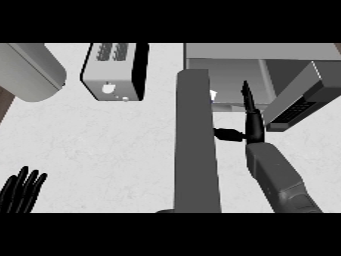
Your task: Pick up the milk, place it into the microwave and close the microwave
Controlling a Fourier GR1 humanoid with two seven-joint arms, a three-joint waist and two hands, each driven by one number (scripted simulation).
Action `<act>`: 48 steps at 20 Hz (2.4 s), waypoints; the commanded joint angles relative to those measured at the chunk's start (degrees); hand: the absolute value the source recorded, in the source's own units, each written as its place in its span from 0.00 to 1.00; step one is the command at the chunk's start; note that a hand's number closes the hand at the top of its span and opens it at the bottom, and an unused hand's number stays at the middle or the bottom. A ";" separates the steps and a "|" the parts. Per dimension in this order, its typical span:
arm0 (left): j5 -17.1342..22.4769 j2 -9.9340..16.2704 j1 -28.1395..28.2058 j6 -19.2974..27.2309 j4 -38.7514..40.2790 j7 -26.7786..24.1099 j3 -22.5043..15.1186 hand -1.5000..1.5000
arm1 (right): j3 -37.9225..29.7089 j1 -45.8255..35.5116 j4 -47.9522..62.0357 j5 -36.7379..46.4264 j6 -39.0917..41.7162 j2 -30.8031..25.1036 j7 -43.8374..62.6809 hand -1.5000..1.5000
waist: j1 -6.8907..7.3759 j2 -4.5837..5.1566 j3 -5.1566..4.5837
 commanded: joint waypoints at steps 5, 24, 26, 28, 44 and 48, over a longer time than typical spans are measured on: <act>-3.84 -1.51 3.10 -3.69 -0.54 -2.97 -5.99 0.00 | 1.75 9.83 -5.61 -1.25 13.46 1.96 -5.98 0.00 | -1.00 -0.50 -0.08; -19.53 -2.68 -16.69 7.21 7.97 7.97 -21.74 1.00 | 8.77 45.20 -53.27 -9.76 25.59 -1.04 7.15 0.00 | -2.08 -0.48 -0.15; -20.73 -2.68 -22.57 9.81 10.79 9.01 -21.68 1.00 | 6.99 46.88 -56.75 -12.18 25.88 -1.92 8.50 0.00 | -2.14 -0.41 -0.14; -21.47 -2.69 -24.75 8.85 14.50 6.96 -20.08 1.00 | 6.70 53.11 -64.50 -14.12 28.13 -4.41 11.77 0.00 | -2.42 -0.43 -0.17; -12.09 -2.67 -58.86 37.57 48.44 10.30 -48.03 1.00 | 3.05 55.37 -78.28 -18.79 31.31 -9.67 18.64 0.00 | -4.27 0.07 -0.17; -4.84 -2.66 -60.08 41.13 52.85 11.84 -56.33 1.00 | 3.01 54.83 -80.93 -20.49 33.97 -12.01 21.24 0.00 | -5.64 0.28 -0.20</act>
